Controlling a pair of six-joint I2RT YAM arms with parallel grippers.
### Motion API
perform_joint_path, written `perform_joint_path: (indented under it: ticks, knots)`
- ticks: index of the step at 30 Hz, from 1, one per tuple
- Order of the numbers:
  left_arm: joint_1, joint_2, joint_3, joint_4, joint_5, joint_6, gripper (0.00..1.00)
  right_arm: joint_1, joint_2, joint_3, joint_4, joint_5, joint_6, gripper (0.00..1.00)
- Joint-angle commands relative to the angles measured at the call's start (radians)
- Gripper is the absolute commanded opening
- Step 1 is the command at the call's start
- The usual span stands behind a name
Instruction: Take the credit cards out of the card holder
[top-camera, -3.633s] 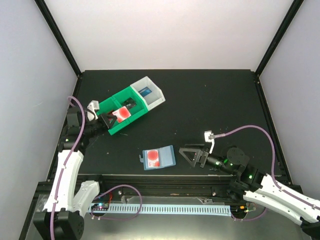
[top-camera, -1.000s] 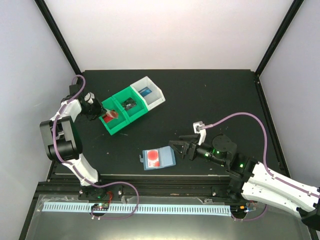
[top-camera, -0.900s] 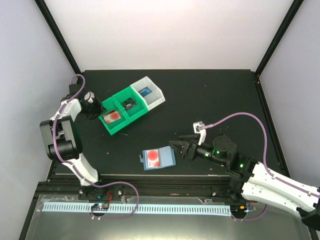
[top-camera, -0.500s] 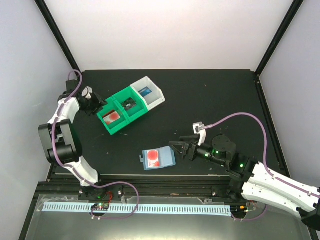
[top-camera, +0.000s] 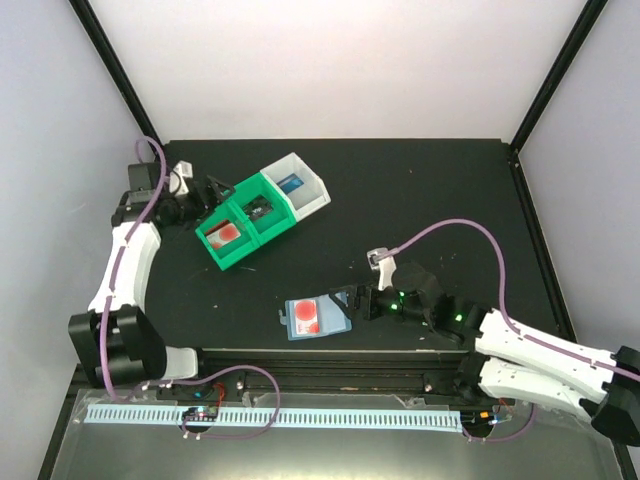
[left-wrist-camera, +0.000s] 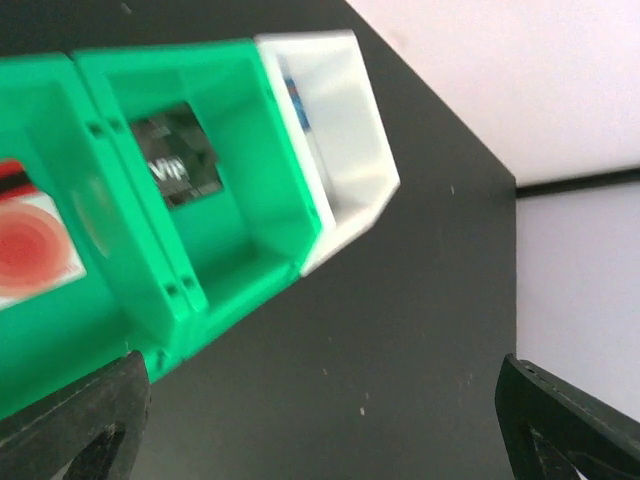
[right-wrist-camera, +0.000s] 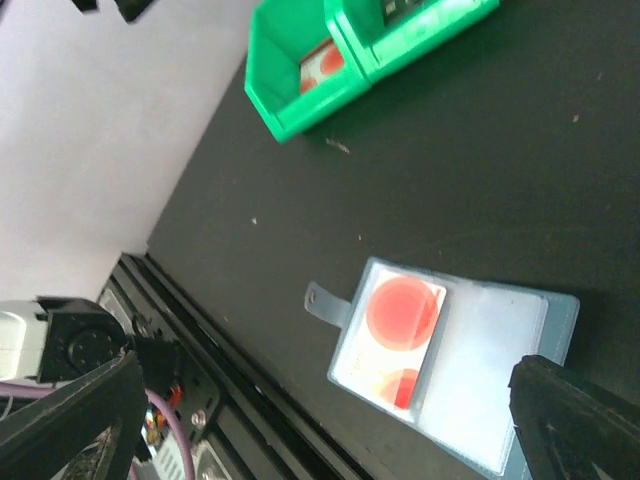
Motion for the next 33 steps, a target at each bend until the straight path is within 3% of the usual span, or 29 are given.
perform_joint_path:
  ticks: [1, 8, 11, 13, 19, 31, 33]
  knots:
    - [-0.088, -0.117, -0.076, 0.013, 0.044, 0.018, 0.97, -0.002, 0.079, 0.013, 0.051, -0.094, 0.004, 0.98]
    - [-0.210, -0.257, -0.127, -0.008, 0.066, 0.030, 0.99, 0.000, 0.211, 0.003, 0.165, -0.193, 0.023, 0.85]
    - [-0.251, -0.320, -0.183, 0.040, 0.144, 0.016, 0.99, 0.001, 0.255, -0.006, 0.224, -0.221, 0.021, 0.79]
    - [-0.283, -0.357, -0.228, 0.075, 0.197, -0.004, 0.97, 0.001, 0.284, 0.000, 0.242, -0.231, 0.015, 0.71]
    - [-0.393, -0.441, -0.360, 0.119, 0.185, -0.028, 0.88, 0.002, 0.389, 0.041, 0.257, -0.246, 0.013, 0.41]
    - [-0.490, -0.474, -0.608, 0.271, 0.155, -0.083, 0.69, 0.009, 0.607, 0.033, 0.355, -0.247, 0.039, 0.30]
    - [-0.506, -0.468, -0.647, 0.312, 0.149, -0.096, 0.56, 0.009, 0.636, 0.038, 0.361, -0.243, 0.034, 0.28]
